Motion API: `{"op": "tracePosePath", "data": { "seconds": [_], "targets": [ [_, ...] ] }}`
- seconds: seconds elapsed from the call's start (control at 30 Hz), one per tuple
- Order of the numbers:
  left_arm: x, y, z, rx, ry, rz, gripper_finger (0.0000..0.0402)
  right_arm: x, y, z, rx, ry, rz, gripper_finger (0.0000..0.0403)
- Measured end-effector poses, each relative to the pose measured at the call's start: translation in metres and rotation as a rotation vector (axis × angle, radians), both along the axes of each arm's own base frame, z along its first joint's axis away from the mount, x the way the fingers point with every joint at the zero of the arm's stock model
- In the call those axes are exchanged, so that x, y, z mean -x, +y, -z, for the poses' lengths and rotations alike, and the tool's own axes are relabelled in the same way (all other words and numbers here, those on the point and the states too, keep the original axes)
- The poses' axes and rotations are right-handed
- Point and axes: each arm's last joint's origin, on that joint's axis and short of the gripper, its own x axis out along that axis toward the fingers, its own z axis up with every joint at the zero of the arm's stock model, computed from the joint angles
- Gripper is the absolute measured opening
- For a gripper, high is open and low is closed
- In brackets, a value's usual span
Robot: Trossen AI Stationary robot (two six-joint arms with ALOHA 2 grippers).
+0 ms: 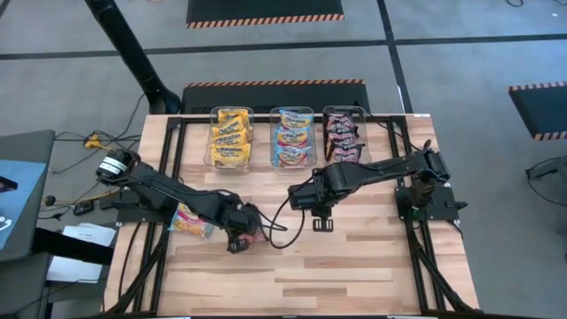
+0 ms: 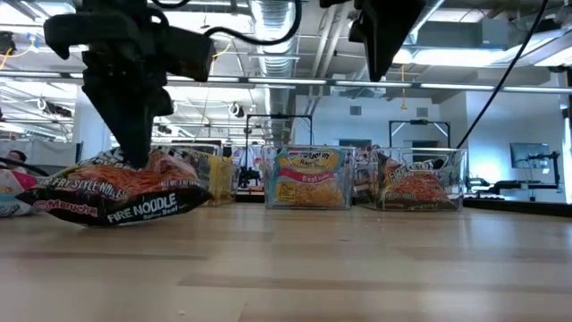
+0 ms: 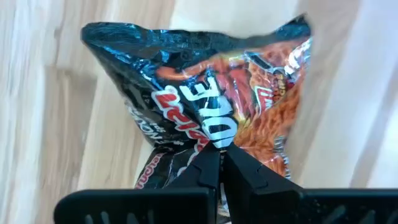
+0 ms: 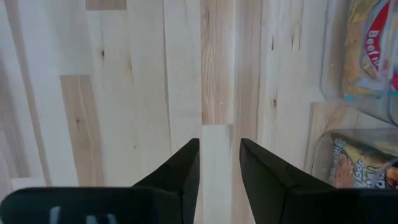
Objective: Sort Maruchan noodles
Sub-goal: Put the black noodle pack into the right transparent bin
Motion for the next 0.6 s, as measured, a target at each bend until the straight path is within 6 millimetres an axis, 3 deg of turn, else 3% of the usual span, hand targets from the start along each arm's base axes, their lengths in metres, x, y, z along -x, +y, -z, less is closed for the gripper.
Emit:
{"op": "tracePosePath", "data": {
  "seconds": [0.23, 0.6],
  "targets": [
    [-0.0016, 0.0004, -0.0028, -0.042, -0.033, 0.037, 0.0001, 0.0010, 0.0004, -0.0025, -0.025, -0.007, -0.003, 0.0133],
    [-0.0050, 0.0001, -0.0057, -0.086, -0.075, 0.106, 0.0000, 0.0009, 0.0002, -0.0024, -0.058, -0.003, 0.011, 0.0153]
  ]
}}
